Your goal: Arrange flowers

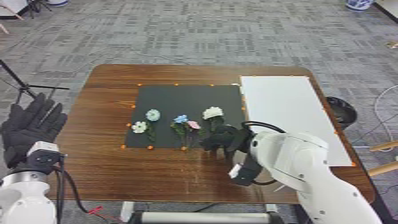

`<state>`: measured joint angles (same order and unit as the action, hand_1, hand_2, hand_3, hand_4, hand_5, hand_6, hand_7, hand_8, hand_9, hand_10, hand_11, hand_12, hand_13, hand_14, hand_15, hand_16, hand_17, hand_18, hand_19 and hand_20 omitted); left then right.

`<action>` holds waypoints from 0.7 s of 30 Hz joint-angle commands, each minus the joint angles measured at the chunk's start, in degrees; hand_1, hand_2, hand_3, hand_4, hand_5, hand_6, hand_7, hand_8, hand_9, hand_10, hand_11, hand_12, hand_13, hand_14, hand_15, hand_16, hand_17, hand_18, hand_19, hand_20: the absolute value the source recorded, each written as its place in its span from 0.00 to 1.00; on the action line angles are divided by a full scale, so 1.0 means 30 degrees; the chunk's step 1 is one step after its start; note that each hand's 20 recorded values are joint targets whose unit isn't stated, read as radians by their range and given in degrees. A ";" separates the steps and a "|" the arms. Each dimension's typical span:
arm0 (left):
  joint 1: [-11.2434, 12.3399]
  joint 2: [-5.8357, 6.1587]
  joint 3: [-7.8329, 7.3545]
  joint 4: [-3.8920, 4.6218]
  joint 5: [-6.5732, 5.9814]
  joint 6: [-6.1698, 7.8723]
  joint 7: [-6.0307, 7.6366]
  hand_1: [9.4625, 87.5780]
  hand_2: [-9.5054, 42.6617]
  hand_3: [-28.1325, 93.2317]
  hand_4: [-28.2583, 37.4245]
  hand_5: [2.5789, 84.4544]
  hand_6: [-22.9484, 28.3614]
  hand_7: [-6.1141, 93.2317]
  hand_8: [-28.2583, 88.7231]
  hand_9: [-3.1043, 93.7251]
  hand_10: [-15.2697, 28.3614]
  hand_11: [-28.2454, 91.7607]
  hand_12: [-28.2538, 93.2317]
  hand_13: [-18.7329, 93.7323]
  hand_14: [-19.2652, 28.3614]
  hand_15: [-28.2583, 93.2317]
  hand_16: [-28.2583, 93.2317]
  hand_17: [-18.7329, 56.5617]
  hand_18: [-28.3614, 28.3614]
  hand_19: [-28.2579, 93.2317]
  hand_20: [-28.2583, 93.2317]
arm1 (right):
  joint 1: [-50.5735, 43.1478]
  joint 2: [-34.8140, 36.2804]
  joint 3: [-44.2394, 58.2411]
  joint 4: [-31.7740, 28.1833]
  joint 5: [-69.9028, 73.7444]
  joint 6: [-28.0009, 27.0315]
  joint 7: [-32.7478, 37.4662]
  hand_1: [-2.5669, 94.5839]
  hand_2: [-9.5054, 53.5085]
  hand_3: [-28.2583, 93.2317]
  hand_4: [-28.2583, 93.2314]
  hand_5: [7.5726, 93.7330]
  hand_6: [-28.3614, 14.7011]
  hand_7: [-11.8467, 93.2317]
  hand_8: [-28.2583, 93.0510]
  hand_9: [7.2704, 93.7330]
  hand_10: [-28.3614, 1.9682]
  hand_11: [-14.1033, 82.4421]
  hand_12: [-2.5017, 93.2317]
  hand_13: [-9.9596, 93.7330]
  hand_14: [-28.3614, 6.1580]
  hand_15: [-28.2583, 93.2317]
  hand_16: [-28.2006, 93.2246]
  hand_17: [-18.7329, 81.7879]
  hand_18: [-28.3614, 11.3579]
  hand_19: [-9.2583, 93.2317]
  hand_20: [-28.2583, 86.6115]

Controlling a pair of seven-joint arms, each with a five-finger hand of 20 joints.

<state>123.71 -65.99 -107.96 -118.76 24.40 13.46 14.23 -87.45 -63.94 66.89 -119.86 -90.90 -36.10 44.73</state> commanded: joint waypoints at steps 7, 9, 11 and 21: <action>0.0187 -0.0089 0.0027 -0.0119 0.0053 -0.0318 -0.0043 0.19 0.56 0.78 0.00 0.45 0.64 0.13 0.18 0.33 0.69 0.38 0.29 0.36 0.72 0.39 0.19 0.15 0.72 0.49 0.28 | -0.0687 0.0396 0.1089 -0.0433 0.1384 0.2565 -0.2956 0.24 0.44 0.75 0.09 0.66 0.51 0.22 0.16 0.61 0.28 0.26 0.18 0.69 0.35 0.82 0.41 0.47 0.12 0.84 0.50; 0.0073 -0.0082 0.0085 -0.0075 0.0071 -0.0372 -0.0013 0.19 0.56 0.78 0.00 0.45 0.64 0.13 0.18 0.33 0.68 0.38 0.29 0.36 0.72 0.39 0.19 0.15 0.72 0.49 0.28 | -0.1322 0.0785 0.0970 -0.0602 0.1545 0.6170 -0.4666 0.25 0.44 0.77 0.10 0.68 0.54 0.22 0.16 0.64 0.30 0.27 0.19 0.70 0.36 0.81 0.41 0.48 0.12 0.85 0.51; 0.0032 -0.0040 0.0141 -0.0071 0.0026 -0.0361 0.0056 0.19 0.56 0.78 0.00 0.45 0.64 0.13 0.18 0.33 0.68 0.38 0.29 0.36 0.71 0.39 0.19 0.15 0.72 0.49 0.28 | -0.1558 0.1109 0.0804 -0.0562 0.1311 0.8736 -0.6247 0.25 0.44 0.79 0.10 0.69 0.55 0.23 0.16 0.66 0.32 0.28 0.20 0.71 0.37 0.81 0.42 0.48 0.12 0.86 0.51; 0.0043 0.0010 0.0254 -0.0098 0.0100 -0.0546 0.0192 0.19 0.55 0.78 0.00 0.45 0.64 0.12 0.18 0.33 0.69 0.38 0.29 0.36 0.69 0.37 0.19 0.16 0.71 0.49 0.28 | -0.2150 0.1915 0.2249 0.0421 0.6733 1.4337 -1.2306 0.20 0.42 0.83 0.07 0.50 0.51 0.23 0.16 0.49 0.32 0.23 0.19 0.53 0.35 0.55 0.36 0.37 0.22 0.61 0.41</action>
<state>123.57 -65.99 -107.61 -118.79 24.40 12.78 14.36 -93.32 -58.78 68.40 -120.48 -80.91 -0.19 14.88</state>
